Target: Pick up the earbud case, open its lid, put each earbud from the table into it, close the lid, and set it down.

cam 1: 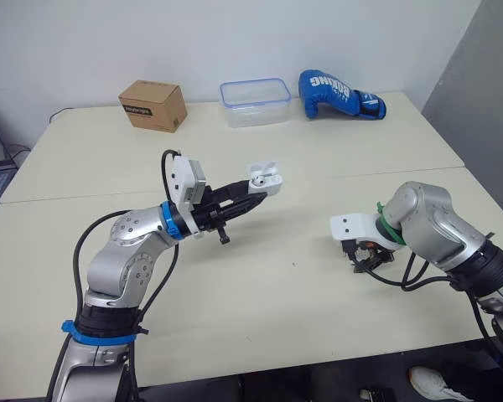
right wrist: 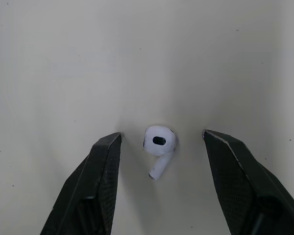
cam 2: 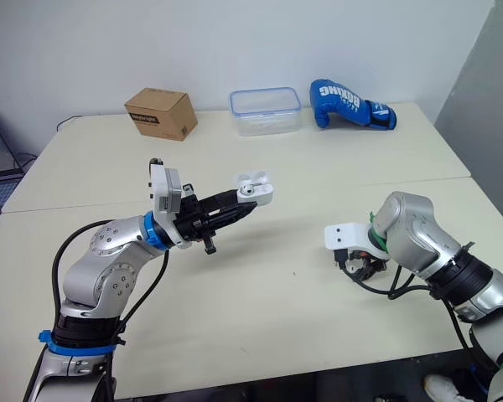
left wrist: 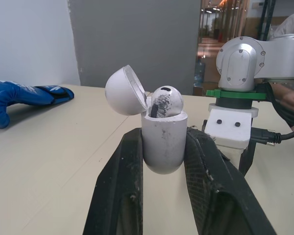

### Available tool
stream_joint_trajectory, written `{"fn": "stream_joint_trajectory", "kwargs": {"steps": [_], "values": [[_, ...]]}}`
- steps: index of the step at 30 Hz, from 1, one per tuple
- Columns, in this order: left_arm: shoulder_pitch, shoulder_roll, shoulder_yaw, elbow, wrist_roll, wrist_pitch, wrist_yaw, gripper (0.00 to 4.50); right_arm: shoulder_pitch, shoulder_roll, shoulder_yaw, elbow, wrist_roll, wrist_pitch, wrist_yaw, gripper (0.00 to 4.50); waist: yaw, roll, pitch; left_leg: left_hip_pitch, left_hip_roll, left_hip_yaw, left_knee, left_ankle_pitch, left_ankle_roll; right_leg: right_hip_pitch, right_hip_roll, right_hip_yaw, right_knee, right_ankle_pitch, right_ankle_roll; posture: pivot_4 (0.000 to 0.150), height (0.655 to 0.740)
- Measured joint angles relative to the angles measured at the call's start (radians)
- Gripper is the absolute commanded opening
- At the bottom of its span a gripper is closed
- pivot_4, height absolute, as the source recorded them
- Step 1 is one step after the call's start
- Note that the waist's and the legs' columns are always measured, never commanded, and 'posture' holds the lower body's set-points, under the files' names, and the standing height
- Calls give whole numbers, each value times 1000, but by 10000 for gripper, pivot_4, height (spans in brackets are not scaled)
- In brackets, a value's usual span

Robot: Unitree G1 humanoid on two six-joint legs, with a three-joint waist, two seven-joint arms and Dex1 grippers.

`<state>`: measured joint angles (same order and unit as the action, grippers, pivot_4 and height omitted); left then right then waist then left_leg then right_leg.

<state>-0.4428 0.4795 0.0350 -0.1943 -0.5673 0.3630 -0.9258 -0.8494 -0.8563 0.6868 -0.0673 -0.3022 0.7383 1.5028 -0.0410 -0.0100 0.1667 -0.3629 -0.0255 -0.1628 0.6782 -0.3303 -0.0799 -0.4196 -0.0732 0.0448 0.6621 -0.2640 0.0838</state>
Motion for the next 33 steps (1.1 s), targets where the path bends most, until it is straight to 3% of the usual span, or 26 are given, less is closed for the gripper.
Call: {"fn": "stream_joint_trajectory", "kwargs": {"steps": [3,7,9,24,28,33], "values": [[0,0,0,0,0,0,0,8111,4,0,0,-10,-4,11,-5,21624,0,0,0,0,0,0,0,0,0,0,0,0,0,0,0,1500,7400],[0,0,0,0,0,0,0,8111,7,1,0,-20,-14,15,-14,7612,3,0,0,0,0,0,0,0,0,0,0,0,0,0,0,1500,7400],[0,0,0,0,0,0,-1,8111,10,1,0,-25,-17,15,-14,3750,3,0,0,0,0,0,0,0,0,0,0,0,-1,0,0,1500,7400],[0,0,0,0,1,0,1,8111,22,1,-19,-49,-10,72,-10,3793,7,0,0,-1,0,0,0,0,0,0,0,0,0,0,0,1500,7400],[0,-3,0,0,8,-5,3,8111,34,44,-168,-57,71,188,-72,3793,7,0,0,-1,0,0,0,0,0,-1,0,0,0,0,0,1500,7400],[-6,-14,0,21,21,-25,0,8111,143,204,-495,-142,193,344,-281,3793,11,0,0,-1,-1,0,-1,0,0,-1,0,0,0,0,0,1500,7400]]}}
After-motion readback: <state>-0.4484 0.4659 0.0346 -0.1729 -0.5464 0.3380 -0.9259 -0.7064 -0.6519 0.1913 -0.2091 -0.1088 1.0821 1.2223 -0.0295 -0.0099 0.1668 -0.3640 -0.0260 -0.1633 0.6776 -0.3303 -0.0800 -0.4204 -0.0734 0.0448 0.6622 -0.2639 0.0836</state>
